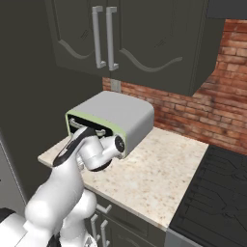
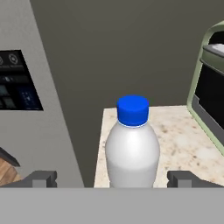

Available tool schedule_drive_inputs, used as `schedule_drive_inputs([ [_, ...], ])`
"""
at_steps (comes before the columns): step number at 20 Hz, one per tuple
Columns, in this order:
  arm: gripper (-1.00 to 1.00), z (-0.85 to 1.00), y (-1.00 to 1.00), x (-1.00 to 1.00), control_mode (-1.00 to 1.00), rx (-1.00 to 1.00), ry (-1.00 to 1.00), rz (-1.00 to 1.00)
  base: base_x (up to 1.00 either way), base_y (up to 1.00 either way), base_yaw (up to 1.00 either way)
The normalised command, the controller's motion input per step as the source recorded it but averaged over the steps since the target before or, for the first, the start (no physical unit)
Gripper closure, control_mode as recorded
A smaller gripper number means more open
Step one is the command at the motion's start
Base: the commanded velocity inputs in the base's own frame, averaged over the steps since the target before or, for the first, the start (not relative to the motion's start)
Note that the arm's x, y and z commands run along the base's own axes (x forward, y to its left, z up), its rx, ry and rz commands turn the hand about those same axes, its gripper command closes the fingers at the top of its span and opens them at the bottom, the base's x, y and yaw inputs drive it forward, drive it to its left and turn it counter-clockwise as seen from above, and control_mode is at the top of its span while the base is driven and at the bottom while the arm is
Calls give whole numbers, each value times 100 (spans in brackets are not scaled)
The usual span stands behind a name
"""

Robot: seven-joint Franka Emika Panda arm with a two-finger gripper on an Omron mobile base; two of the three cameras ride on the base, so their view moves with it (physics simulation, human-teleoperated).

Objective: Take the bottled waters from the counter and place them in the freezer to freeze. Close the freezer door after placing the bottles.

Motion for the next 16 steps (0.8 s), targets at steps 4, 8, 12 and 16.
schedule_drive_inputs([
  [4,-100,-18,0,27,-100,0,0,2,0,0,0],
  [8,-100,-26,0,19,-100,0,0,0,0,0,0],
  [12,-100,-13,0,9,-100,0,0,0,0,0,0],
  [16,-100,0,1,0,-100,3,0,3,0,0,0],
])
